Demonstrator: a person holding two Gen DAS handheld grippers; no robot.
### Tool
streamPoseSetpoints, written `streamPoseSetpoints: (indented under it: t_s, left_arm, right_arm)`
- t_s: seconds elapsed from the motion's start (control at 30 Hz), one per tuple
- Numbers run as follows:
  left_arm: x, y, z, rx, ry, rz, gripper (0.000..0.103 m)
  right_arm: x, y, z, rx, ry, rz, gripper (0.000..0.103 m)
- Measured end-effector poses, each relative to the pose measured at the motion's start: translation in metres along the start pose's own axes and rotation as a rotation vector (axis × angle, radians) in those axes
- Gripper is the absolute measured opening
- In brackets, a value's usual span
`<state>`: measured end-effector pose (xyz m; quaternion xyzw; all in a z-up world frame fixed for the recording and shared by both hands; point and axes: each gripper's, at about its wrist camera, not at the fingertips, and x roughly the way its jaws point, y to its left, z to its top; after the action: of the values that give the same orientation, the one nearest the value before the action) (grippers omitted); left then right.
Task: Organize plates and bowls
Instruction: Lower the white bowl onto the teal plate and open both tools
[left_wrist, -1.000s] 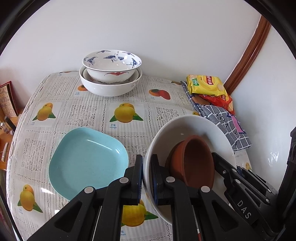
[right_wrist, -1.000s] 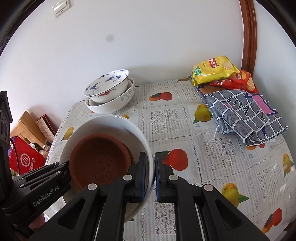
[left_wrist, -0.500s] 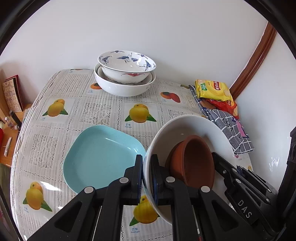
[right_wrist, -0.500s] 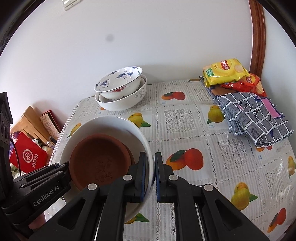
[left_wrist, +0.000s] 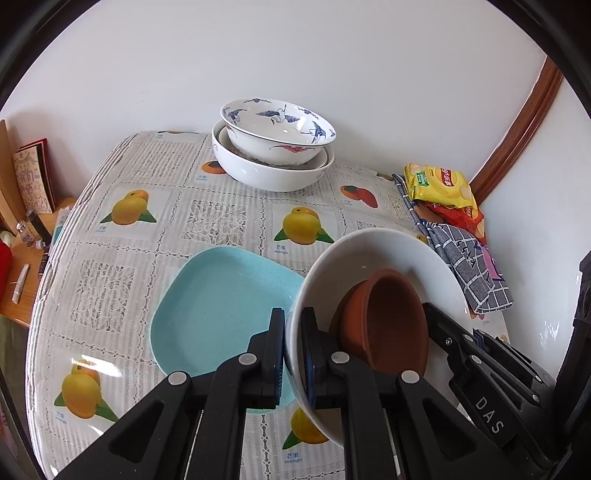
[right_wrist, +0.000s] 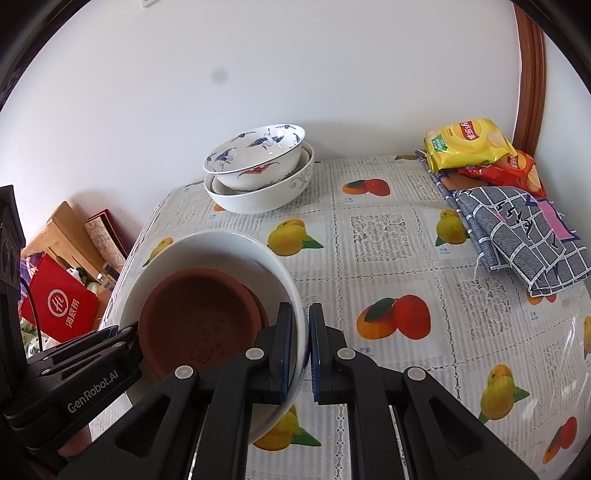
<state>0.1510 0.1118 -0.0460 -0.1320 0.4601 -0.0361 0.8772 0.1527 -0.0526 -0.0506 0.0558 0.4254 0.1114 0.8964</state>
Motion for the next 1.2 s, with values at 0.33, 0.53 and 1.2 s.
streamPoseSetpoints:
  t_s: [0.33,0.53,1.2]
  left_arm:
    - [0.002,0.018,0.004,-0.023,-0.001,0.012,0.009]
    - [0.005,0.028,0.005,-0.034,0.004,0.019,0.009]
    - [0.028,0.064,0.004,-0.081,0.047,0.047,0.009]
  right_arm:
    - [0.012,0.015,0.001,-0.026,0.012,0.010,0.009]
    - [0.020,0.024,0.004,-0.036,0.021,0.015,0.009]
    - [0.060,0.045,-0.001,-0.057,0.089,0.040,0.009]
